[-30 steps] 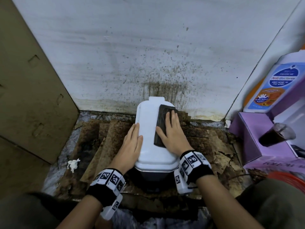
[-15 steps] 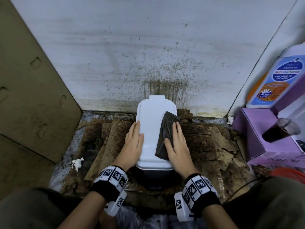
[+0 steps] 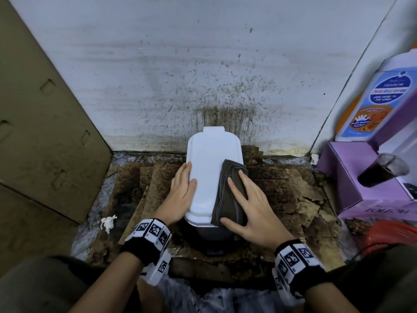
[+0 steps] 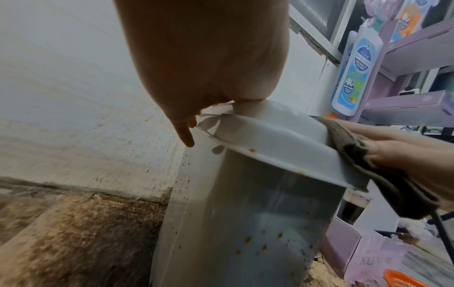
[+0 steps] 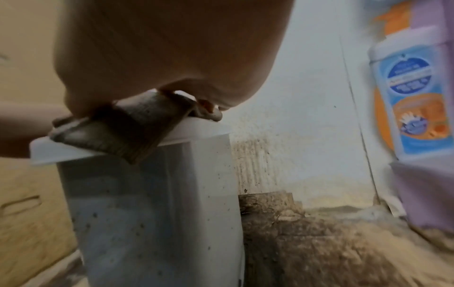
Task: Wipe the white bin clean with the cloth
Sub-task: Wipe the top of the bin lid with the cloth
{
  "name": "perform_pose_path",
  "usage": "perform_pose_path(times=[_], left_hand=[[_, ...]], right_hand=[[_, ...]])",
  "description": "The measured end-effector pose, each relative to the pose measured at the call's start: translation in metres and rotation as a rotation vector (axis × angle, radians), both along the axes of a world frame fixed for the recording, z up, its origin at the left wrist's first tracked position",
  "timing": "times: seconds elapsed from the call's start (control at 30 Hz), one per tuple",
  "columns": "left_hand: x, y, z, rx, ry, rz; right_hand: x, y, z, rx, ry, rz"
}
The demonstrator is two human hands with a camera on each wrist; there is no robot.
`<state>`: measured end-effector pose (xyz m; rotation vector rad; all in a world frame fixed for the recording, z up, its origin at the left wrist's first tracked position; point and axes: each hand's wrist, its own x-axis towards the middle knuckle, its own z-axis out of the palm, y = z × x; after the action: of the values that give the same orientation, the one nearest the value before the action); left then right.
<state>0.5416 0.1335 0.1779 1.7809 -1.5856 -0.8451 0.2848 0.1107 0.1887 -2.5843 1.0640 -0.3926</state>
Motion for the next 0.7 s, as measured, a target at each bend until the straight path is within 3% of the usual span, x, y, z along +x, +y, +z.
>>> perform_pose_path(times=[0.33, 0.7], left_hand=[[0.003, -0.002, 0.0, 0.007, -0.005, -0.01], [-0.001, 0.002, 0.005, -0.023, -0.058, -0.006]], right_hand=[[0.05, -0.007, 0.012, -0.232, 0.296, 0.065], [0.042, -0.005, 0.014, -0.261, 0.285, 0.123]])
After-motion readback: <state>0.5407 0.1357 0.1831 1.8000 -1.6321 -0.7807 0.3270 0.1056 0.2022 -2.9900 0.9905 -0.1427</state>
